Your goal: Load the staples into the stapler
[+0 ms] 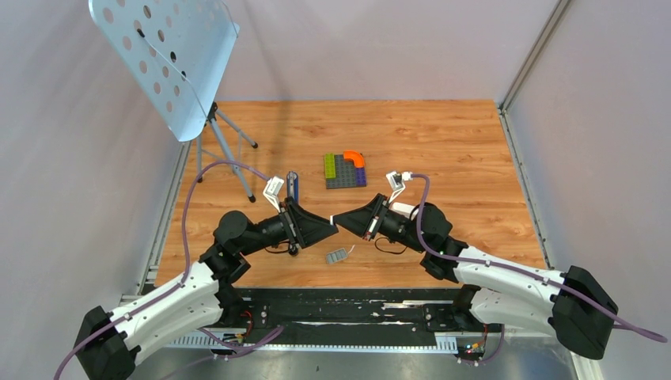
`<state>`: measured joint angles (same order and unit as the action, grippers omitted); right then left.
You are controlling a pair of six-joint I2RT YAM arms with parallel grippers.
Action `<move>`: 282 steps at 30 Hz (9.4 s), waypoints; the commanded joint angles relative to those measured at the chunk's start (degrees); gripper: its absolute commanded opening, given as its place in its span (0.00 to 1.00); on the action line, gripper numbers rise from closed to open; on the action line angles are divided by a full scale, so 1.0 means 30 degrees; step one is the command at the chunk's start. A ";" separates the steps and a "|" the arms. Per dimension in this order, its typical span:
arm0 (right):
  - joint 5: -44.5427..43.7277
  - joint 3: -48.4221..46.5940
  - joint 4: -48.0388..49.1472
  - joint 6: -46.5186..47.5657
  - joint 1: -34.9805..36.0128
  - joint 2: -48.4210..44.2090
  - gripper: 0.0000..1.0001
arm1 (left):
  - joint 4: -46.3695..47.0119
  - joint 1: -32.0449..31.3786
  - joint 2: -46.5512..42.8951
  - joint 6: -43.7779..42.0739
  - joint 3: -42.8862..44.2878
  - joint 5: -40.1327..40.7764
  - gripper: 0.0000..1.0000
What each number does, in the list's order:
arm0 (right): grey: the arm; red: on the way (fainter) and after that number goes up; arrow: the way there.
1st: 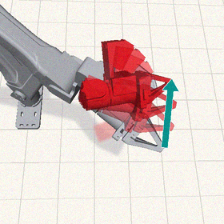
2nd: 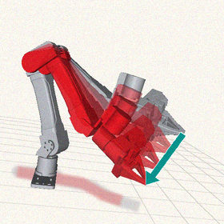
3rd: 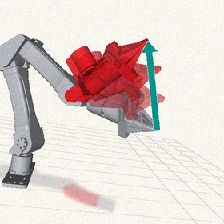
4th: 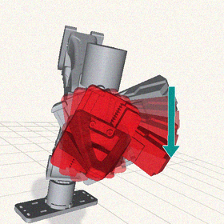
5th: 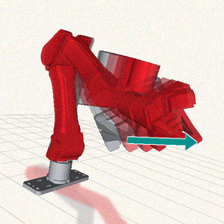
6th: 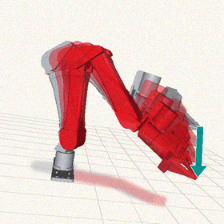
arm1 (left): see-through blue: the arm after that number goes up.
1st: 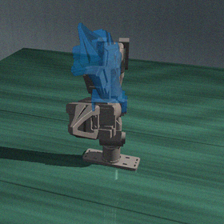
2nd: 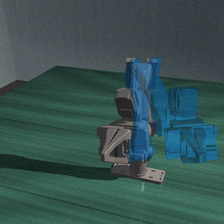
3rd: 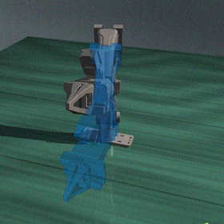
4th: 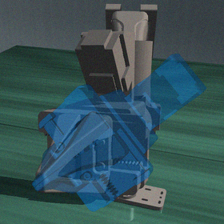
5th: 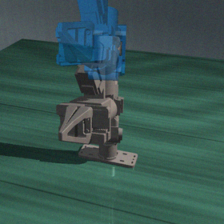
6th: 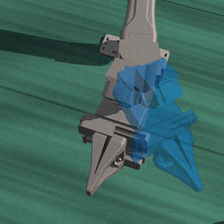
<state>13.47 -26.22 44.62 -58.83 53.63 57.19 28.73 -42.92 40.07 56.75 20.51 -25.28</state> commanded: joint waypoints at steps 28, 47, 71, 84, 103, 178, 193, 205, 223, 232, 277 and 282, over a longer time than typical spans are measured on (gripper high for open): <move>0.0555 0.0520 0.1181 -0.0430 -0.0209 0.0785 0.04 | 0.3146 0.0126 0.0501 0.1544 -0.1396 0.0555 0.22; -0.3197 0.1076 -0.4431 0.0223 -0.0229 -0.2470 0.30 | -0.9276 0.0126 0.0148 -0.5622 0.2131 0.3980 0.18; -1.0290 0.0670 -1.6401 0.3454 -0.0241 -1.0715 0.46 | -1.8935 -0.1612 1.6186 -0.9428 0.9769 1.2942 0.15; -1.1050 0.0796 -1.7141 0.3934 -0.0239 -1.1532 0.47 | -1.9511 -0.1837 1.8414 -0.9525 1.1089 1.3000 0.31; -1.0827 0.0832 -1.7442 0.3905 -0.0228 -1.1614 0.48 | -1.9742 -0.1837 1.9313 -0.9730 1.2008 1.3602 0.24; -1.1462 -0.1046 -2.0176 0.6465 -0.0239 -0.9742 1.00 | -1.8689 0.7377 2.3114 -1.2112 2.0207 1.3929 0.17; -1.1669 -0.0989 -2.0199 0.6601 -0.0224 -0.9731 0.99 | -1.8765 0.7384 2.3480 -1.1900 2.0266 1.3620 0.17; -1.1785 -0.0958 -2.0198 0.6657 -0.0238 -0.9745 0.99 | -1.8733 0.7391 2.3678 -1.1951 2.0404 1.3729 0.17; -1.1873 -0.0812 -2.0198 0.6605 -0.0236 -0.9860 0.99 | -1.8760 0.7391 2.3962 -1.1976 2.0439 1.3871 0.16; -1.1933 -0.0782 -2.0235 0.6629 -0.0248 -0.9864 0.99 | -1.8687 0.7391 2.4149 -1.2077 2.0441 1.3934 0.16; -1.2025 -0.0951 -2.0231 0.6639 -0.0239 -0.9718 0.99 | -1.8966 0.7391 2.4398 -1.1995 2.0612 1.3809 0.27; -1.2036 -0.1003 -2.0191 0.6674 -0.0248 -0.9701 0.99 | -1.9052 0.7391 2.4321 -1.2042 2.0700 1.3845 0.30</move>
<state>-21.15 -27.62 -14.72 -39.55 53.58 28.14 -28.14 -21.10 111.63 21.17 81.03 15.92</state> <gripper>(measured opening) 0.994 0.287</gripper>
